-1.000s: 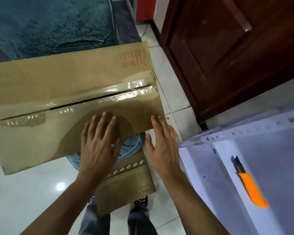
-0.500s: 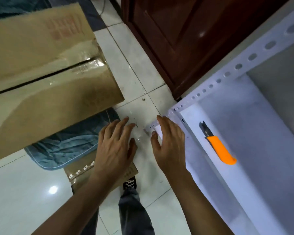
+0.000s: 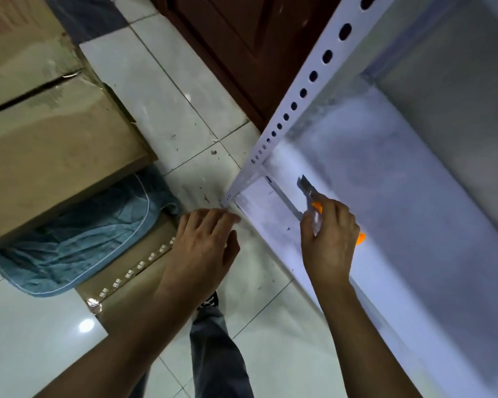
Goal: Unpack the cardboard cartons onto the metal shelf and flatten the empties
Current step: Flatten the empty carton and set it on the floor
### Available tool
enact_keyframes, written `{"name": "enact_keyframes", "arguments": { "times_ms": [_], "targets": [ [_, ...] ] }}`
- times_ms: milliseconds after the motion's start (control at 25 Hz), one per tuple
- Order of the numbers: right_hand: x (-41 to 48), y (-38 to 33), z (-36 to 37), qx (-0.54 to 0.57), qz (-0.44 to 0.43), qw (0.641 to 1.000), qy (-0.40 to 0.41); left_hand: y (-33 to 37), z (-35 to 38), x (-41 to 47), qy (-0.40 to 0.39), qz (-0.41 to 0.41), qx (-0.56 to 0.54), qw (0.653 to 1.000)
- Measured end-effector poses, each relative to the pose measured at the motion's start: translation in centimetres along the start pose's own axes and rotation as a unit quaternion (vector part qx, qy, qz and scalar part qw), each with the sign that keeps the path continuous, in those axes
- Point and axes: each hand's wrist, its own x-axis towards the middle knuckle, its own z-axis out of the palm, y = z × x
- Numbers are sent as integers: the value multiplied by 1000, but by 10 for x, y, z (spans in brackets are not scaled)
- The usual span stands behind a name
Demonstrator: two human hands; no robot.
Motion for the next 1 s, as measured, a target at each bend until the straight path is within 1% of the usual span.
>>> {"name": "enact_keyframes", "arguments": {
  "times_ms": [80, 200, 400, 520, 760, 880, 1000],
  "targets": [
    [3, 12, -3, -15, 22, 1000, 4, 6, 3, 3, -6, 11, -3, 1000],
    [5, 27, -3, -36, 38, 999, -10, 13, 8, 6, -4, 21, -14, 1000],
    [3, 41, 3, -78, 36, 996, -30, 15, 9, 8, -4, 24, -31, 999],
    [4, 39, 3, -79, 37, 996, -34, 14, 6, 9, -3, 18, -38, 999],
    [-9, 4, -7, -1, 28, 998, -62, 1, -7, 5, -3, -3, -25, 1000],
    [-20, -25, -7, 43, 23, 995, -91, -10, -16, -1, 9, -30, -22, 999],
    [-29, -58, -4, 88, 4, 991, -98, -24, -27, -10, 28, -53, -2, 998]
  ]
}}
